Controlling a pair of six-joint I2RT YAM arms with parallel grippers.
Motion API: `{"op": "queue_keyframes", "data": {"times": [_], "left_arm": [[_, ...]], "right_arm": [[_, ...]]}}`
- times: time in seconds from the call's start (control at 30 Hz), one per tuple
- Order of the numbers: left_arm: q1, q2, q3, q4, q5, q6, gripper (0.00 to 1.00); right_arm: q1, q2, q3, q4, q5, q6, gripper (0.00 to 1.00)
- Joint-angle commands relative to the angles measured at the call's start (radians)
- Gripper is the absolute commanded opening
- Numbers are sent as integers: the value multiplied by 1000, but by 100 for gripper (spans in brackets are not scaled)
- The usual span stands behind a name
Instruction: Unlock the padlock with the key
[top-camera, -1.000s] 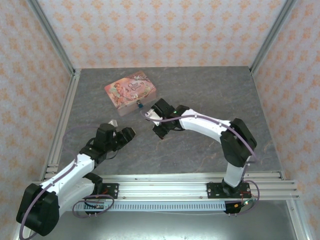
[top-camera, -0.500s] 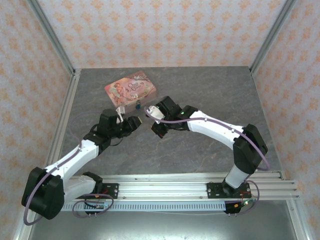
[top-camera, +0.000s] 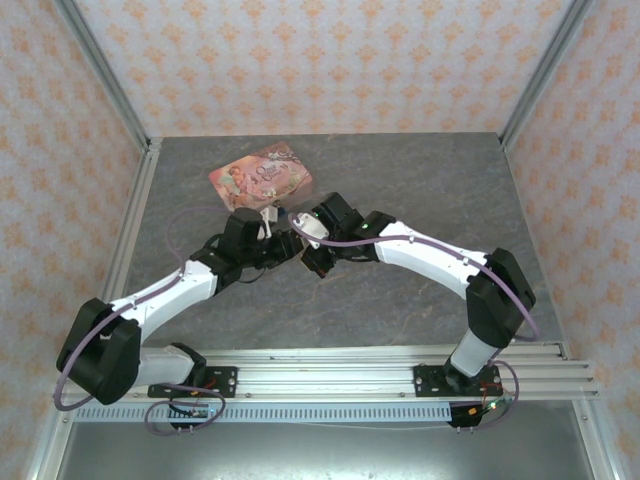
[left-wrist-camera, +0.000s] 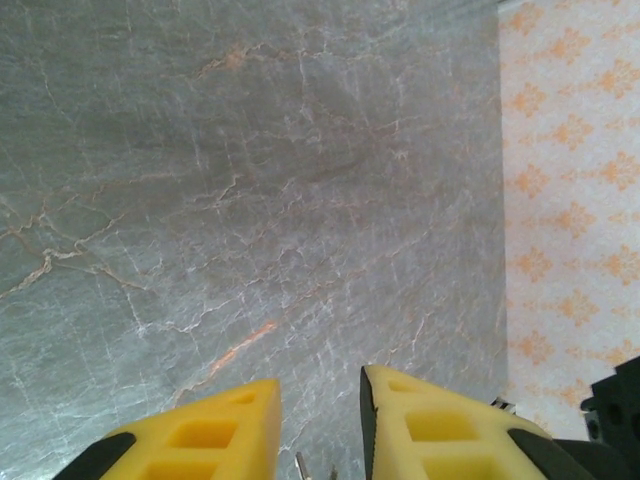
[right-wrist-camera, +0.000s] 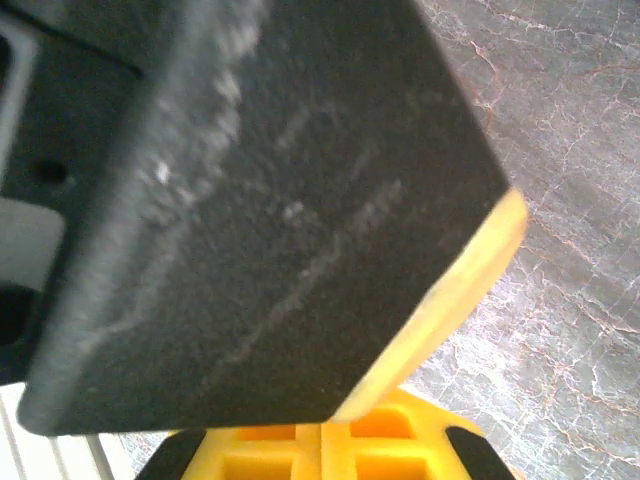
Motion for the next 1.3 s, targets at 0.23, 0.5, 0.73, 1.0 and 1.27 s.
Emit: {"op": "queue_keyframes", "data": {"times": [0.23, 0.5, 0.73, 1.0, 1.27], "left_arm": [[-9, -11, 35, -56, -40, 44, 15], [-9, -33, 32, -45, -56, 123, 0], [-6, -152, 66, -122, -99, 440, 0], [43, -216, 173, -241, 151, 754, 0], [70, -146, 333, -331, 484, 824, 0]], "right_arm": [[8, -26, -5, 11, 10, 19, 0], [8, -29, -3, 16, 16, 39, 0], [-48, -156, -97, 104, -112, 145, 37], [-131, -308, -212, 321, -377, 340, 46], [-148, -403, -305, 639, -448, 559, 42]]}}
